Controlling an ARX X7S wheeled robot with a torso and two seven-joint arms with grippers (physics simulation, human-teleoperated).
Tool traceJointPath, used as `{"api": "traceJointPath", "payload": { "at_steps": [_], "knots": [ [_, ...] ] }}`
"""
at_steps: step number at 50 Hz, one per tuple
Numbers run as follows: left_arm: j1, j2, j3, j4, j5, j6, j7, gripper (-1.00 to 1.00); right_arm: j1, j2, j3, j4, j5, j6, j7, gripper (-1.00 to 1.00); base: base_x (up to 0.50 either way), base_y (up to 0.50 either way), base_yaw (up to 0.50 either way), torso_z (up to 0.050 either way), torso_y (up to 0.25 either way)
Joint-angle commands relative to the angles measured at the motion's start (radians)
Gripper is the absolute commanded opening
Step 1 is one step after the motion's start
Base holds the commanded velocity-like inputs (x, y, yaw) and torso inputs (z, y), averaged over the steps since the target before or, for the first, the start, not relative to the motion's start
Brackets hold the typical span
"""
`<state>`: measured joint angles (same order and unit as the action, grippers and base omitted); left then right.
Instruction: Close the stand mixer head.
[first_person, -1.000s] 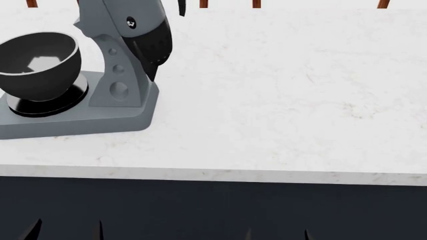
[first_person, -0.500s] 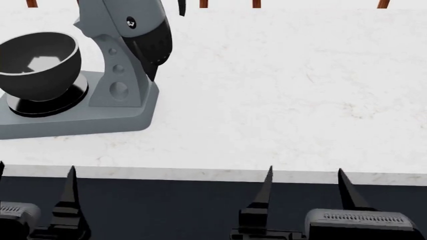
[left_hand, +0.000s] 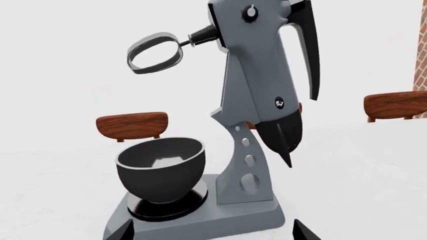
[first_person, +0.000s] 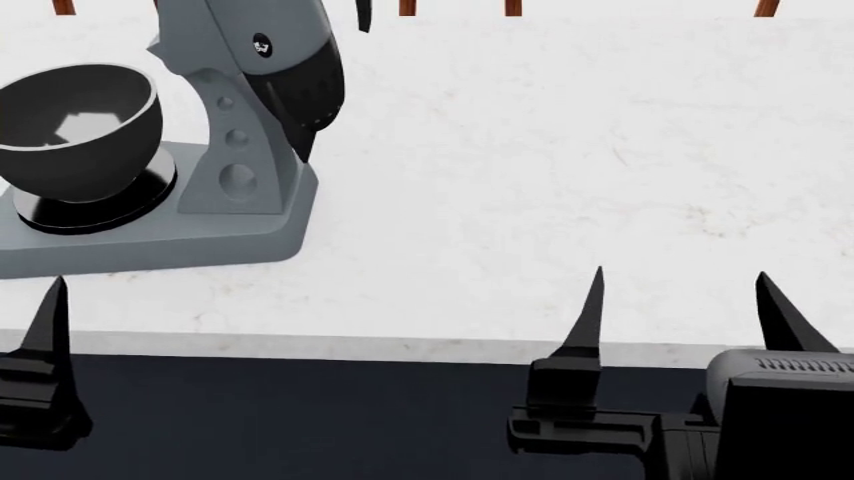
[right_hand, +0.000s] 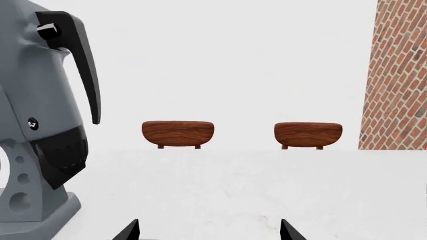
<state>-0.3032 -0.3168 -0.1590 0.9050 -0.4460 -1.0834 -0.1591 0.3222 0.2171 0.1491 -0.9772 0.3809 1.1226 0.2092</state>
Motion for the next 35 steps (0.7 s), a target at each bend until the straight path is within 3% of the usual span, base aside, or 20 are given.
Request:
{"api": "traceJointPath", "payload": {
  "at_steps": [1,10,22,24,35],
  "knots": [
    [-0.014,-0.027,-0.042,0.037,-0.037,-0.078,-0.004,1.00,-0.003,0.044,-0.021,-0.028,0.013,0.007,0.007,1.00,0.15,0.27,0.00,0.000,0.000],
    [-0.042,-0.018,-0.092,0.071,-0.086,-0.149,-0.014,1.00,0.028,0.039,-0.001,-0.056,0.056,0.024,0.018,1.00,0.23,0.48,0.00,0.000,0.000],
    [-0.082,-0.030,-0.145,0.123,-0.155,-0.233,-0.040,1.00,0.032,0.130,0.034,-0.067,0.255,-0.007,0.172,1.00,0.28,0.50,0.00,0.000,0.000],
    [-0.085,-0.031,-0.153,0.127,-0.167,-0.237,-0.045,1.00,0.044,0.193,0.013,-0.069,0.313,-0.010,0.253,1.00,0.41,0.39,0.00,0.000,0.000],
    [-0.101,-0.048,-0.215,0.136,-0.277,-0.274,-0.095,1.00,0.047,0.297,0.006,-0.068,0.444,-0.046,0.389,1.00,0.43,0.07,0.00,0.000,0.000]
  ]
}}
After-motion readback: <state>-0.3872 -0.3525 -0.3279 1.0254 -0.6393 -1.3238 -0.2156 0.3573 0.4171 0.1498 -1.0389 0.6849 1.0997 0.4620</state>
